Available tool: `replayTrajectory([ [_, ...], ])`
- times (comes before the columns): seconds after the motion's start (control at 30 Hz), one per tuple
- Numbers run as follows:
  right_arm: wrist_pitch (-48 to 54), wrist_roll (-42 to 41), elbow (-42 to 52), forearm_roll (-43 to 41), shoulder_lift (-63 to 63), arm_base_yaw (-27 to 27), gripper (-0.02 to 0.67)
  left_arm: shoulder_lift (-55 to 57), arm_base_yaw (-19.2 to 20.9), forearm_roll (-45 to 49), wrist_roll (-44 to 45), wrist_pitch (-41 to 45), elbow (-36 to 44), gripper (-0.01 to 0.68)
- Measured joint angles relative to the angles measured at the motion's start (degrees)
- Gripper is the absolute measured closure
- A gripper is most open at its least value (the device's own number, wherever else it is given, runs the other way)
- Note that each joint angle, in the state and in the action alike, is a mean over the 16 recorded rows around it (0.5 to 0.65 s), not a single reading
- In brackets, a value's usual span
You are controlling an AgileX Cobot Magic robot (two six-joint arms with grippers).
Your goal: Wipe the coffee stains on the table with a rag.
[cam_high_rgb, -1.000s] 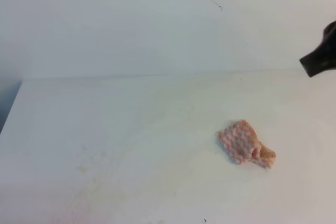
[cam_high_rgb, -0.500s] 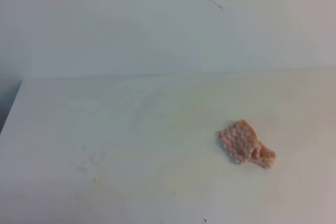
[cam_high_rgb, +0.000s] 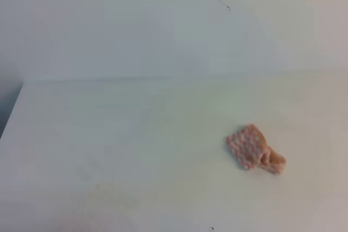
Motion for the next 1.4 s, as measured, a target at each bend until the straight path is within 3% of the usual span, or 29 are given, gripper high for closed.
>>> replayTrajectory([
  [0.33, -0.3, 0.0, 6.5, -0.4, -2.8, -0.4, 0.651, 0.0, 0.0, 0.0, 0.0, 0.0, -0.2, 0.676],
  [0.53, -2.4, 0.0, 10.5, -0.8, -9.6, -3.3, 0.651, 0.0, 0.0, 0.0, 0.0, 0.1, -0.3, 0.676],
  [1.1, -8.5, 0.0, 23.0, -2.2, -28.4, -28.8, 0.651, 0.0, 0.0, 0.0, 0.0, 0.1, -0.4, 0.676],
  [1.4, -8.6, 0.0, 23.5, -2.7, -28.7, -33.8, 0.651, 0.0, 0.0, 0.0, 0.0, 0.1, -0.4, 0.676],
])
